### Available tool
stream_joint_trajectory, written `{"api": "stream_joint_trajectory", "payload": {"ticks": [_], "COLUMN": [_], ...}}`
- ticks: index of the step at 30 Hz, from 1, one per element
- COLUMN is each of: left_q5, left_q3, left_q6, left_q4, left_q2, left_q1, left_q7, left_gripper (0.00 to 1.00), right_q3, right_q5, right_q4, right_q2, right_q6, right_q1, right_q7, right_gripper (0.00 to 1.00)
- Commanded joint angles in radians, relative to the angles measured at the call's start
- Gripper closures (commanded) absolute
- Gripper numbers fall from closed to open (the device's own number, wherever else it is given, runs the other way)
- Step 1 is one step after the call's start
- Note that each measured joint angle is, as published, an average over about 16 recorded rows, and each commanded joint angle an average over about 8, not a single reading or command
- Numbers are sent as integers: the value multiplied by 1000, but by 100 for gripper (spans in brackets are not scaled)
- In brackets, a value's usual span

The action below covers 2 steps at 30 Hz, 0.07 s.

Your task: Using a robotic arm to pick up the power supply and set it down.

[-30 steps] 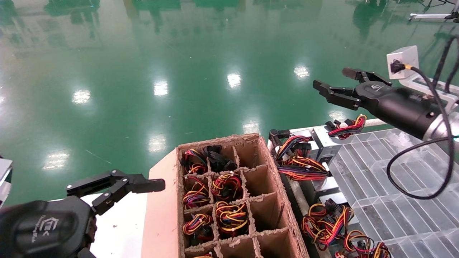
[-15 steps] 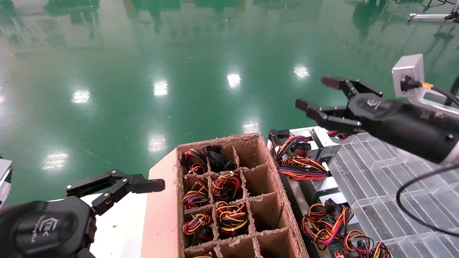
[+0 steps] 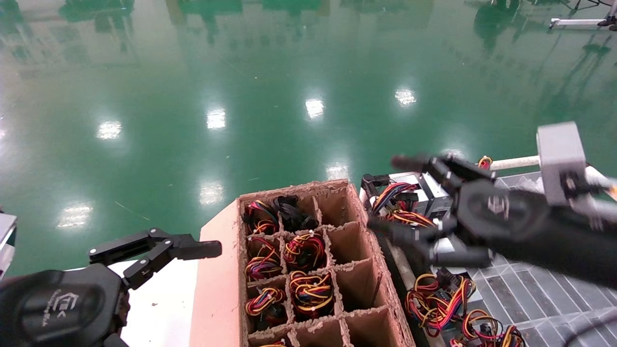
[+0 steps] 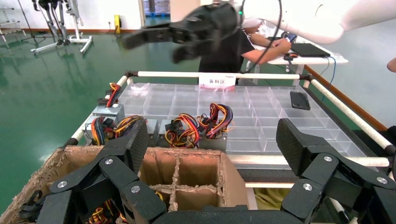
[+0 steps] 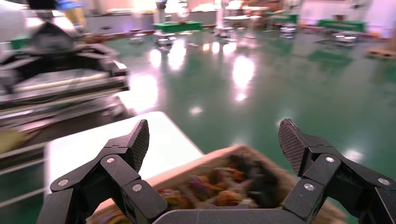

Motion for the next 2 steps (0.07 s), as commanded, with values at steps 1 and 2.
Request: {"api": "stream_joint_trajectory", "payload": {"ticks": [1, 2], "left_q5": [0, 0], "left_q3": [0, 0], "left_q6": [0, 0], "left_q4": [0, 0], "left_q2": [0, 0], "left_q1": [0, 0], "left_q7": [0, 0], "left_gripper": [0, 0], "right_q3": [2, 3], "right_q5": [25, 28], "right_q4": [73, 84], "right_q2": [25, 28], "right_q6": [-41, -47], "right_q1": [-38, -44], "right_q7": [24, 28], "right_gripper": [0, 0]}}
